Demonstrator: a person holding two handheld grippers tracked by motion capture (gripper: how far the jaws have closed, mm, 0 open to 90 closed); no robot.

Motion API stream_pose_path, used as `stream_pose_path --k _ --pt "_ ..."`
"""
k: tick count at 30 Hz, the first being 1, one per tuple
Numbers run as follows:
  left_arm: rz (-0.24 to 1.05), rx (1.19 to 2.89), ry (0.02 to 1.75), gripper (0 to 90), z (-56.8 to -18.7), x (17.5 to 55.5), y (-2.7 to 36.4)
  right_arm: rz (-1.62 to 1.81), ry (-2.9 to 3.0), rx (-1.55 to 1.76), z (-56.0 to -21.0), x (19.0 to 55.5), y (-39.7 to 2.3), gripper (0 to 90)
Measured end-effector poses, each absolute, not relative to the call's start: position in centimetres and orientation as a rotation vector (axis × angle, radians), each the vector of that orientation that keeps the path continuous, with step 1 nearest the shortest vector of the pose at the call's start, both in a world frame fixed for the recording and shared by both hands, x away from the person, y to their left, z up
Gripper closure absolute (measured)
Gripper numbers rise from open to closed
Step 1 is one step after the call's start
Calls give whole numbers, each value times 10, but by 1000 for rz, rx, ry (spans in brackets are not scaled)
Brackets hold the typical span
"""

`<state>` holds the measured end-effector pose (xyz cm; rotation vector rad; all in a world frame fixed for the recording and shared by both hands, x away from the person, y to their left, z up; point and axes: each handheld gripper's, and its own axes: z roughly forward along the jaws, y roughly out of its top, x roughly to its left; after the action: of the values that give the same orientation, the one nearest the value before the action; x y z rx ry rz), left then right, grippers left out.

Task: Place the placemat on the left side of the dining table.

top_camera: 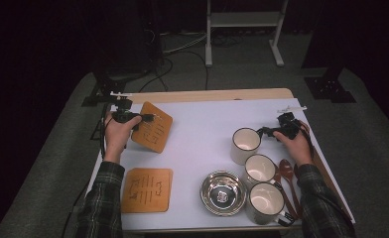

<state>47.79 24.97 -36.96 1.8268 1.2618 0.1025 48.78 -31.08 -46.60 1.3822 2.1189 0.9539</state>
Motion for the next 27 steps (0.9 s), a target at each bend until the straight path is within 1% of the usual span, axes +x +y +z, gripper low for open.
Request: stream_pose_path --k 13,27 --pt "148 1892 1367 796 -371 489 250 952 2120 1381 -466 488 -311 162" --pt "151 1941 1475 737 -376 500 252 949 2120 1379 -466 488 -311 162"
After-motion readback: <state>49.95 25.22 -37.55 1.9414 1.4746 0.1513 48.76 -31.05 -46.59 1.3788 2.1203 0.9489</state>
